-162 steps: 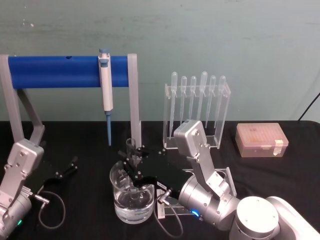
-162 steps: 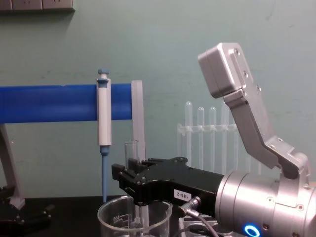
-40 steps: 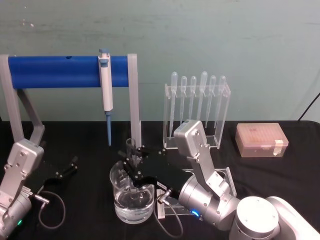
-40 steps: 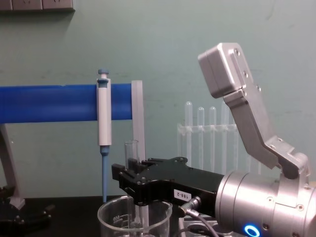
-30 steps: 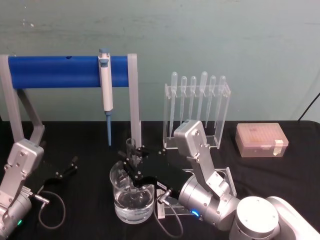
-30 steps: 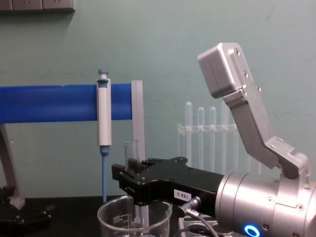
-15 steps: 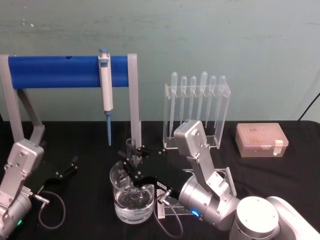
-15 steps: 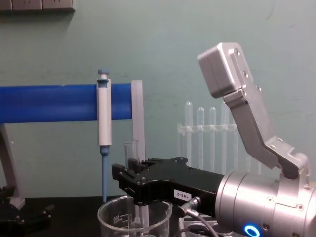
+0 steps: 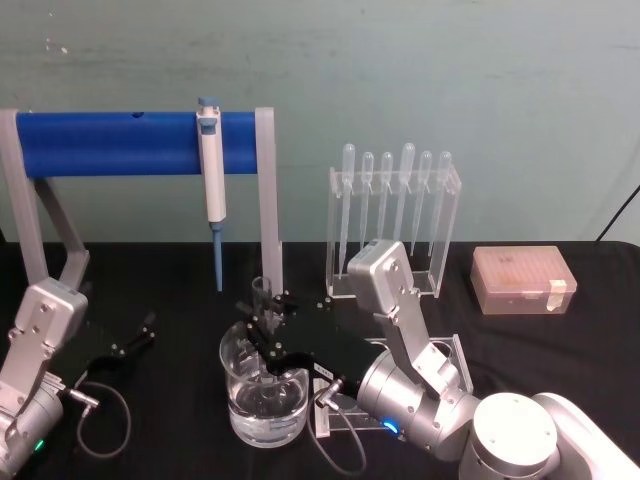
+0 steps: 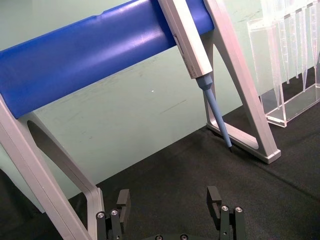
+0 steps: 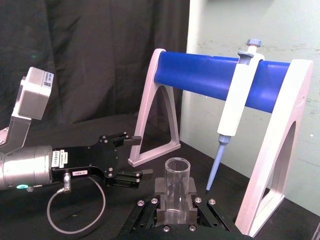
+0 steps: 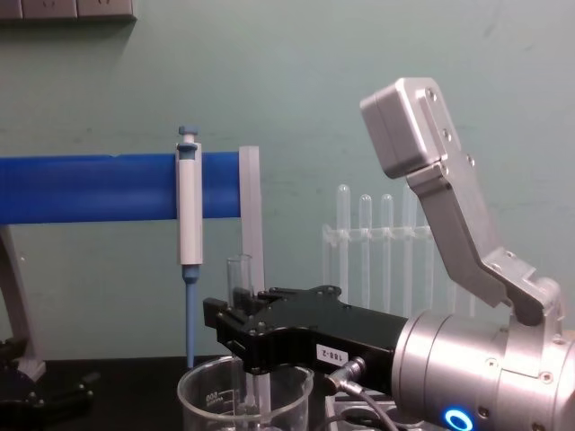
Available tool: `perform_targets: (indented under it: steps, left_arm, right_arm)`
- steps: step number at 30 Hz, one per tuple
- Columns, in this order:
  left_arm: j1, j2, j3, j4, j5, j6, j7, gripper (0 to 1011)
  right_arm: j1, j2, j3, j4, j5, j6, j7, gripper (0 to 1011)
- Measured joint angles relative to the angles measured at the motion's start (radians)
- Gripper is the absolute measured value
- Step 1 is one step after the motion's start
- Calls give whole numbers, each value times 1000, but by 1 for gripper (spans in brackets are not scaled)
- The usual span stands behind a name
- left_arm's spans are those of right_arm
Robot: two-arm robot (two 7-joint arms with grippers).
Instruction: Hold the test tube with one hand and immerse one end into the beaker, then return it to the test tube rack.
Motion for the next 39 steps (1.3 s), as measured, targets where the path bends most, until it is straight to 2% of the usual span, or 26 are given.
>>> perform_targets:
  steps: [39]
  left_arm:
    - [0, 0, 0, 0, 0, 0, 0, 1000]
  right_arm:
    - [0, 0, 0, 0, 0, 0, 0, 231]
